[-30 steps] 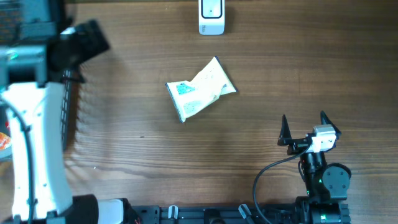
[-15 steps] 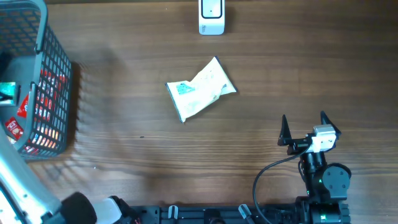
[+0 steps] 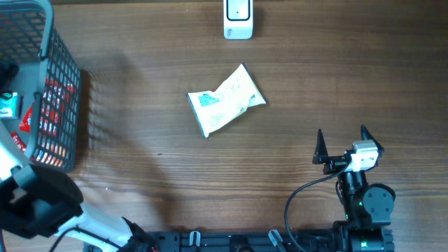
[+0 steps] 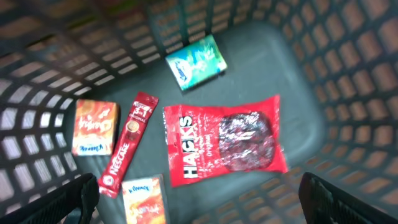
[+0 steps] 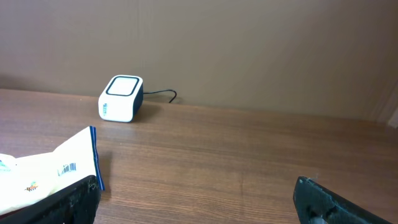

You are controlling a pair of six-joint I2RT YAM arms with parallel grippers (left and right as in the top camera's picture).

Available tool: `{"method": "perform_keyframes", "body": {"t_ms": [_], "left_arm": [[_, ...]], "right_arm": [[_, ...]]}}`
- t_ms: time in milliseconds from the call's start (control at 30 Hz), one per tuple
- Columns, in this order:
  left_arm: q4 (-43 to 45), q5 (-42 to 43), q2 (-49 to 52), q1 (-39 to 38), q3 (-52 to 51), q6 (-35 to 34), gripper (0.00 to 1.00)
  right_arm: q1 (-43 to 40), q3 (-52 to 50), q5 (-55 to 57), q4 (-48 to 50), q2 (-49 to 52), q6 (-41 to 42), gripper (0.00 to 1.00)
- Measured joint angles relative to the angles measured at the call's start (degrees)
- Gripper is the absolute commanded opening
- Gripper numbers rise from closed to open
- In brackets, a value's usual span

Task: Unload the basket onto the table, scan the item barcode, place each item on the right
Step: 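Move the left gripper back into the basket toward the red Halls bag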

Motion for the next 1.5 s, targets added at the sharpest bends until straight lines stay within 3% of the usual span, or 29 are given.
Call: {"method": "perform_keyframes", "body": {"t_ms": [233,800,1333,1400,1467,1500], "left_arm": [[0.2,2.7,7.0,0.0,0.0,10.0,1.00],[1.0,10.7,19.6,0.1,0.0,23.9,1.00],[4.7,14.4,24.5,0.2,0.6,26.0,1.00],[4.9,14.5,24.6,0.2,0.7,26.0,0.93],[5.0,14.6,24.6,0.2,0.7,26.0,0.76],[5.0,14.6,24.7,0.2,0.7,26.3,0.61]], "right_arm": [[0.0,0.0,0.0,0.0,0.0,0.0,1.00],[0.0,0.0,0.0,0.0,0.0,0.0,1.00],[0.0,0.0,0.0,0.0,0.0,0.0,1.00],[0.0,0.0,0.0,0.0,0.0,0.0,1.00],[0.0,0.0,0.0,0.0,0.0,0.0,0.99],[0.0,0.0,0.0,0.0,0.0,0.0,1.00]]}}
